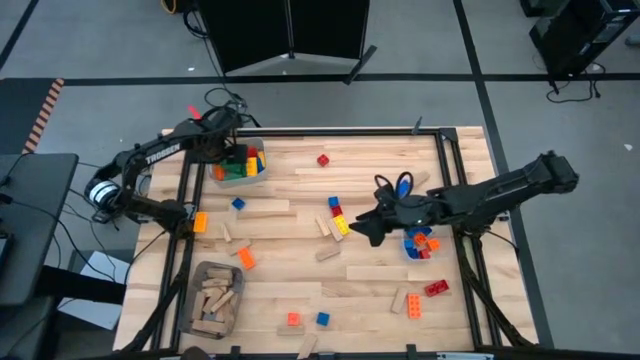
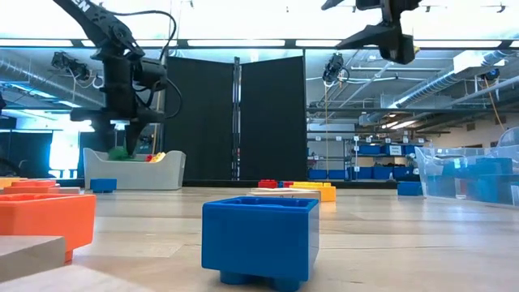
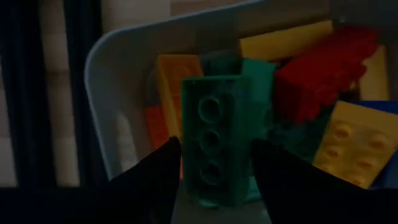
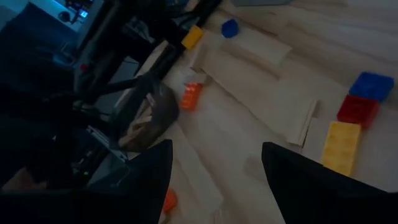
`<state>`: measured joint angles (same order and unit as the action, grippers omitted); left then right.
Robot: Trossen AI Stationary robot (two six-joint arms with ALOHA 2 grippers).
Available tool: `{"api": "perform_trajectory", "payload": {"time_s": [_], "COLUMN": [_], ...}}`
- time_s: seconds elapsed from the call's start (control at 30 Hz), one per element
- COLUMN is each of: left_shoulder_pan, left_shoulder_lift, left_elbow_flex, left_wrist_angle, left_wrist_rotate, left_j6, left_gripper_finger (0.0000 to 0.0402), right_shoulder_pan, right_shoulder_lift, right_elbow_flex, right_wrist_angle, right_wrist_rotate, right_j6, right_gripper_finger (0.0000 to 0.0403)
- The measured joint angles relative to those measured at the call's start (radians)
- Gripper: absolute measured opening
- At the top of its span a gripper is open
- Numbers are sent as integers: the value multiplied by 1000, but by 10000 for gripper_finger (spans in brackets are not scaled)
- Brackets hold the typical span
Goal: Sort blocks by size
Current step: Put the large green game piece into the gray bin, then put the brown block into the black bin
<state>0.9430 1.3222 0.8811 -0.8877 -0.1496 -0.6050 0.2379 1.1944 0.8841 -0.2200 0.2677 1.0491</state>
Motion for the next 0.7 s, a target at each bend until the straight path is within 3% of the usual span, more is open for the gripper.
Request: {"api": "perform_trajectory", "payload": {"time_s": [0.37,0.7], "left_shoulder_pan": [19,-33], "left_shoulder_lift": [-1,-56], "left_elbow_flex": [3,121], "left_wrist_angle": [3,-34], "left_wrist_rotate": [-5,-14], "left_j6": [71,145], "left_gripper_finger": [225,224], "right_shoulder_pan": [-18,-135], "right_shoulder_lift": [89,89], "right_elbow_flex": [0,0], "right_wrist_angle": [93,101], "right_wrist_rotate": [-82,-82], "right_j6": [5,-124], "right_gripper_finger": [261,261]}}
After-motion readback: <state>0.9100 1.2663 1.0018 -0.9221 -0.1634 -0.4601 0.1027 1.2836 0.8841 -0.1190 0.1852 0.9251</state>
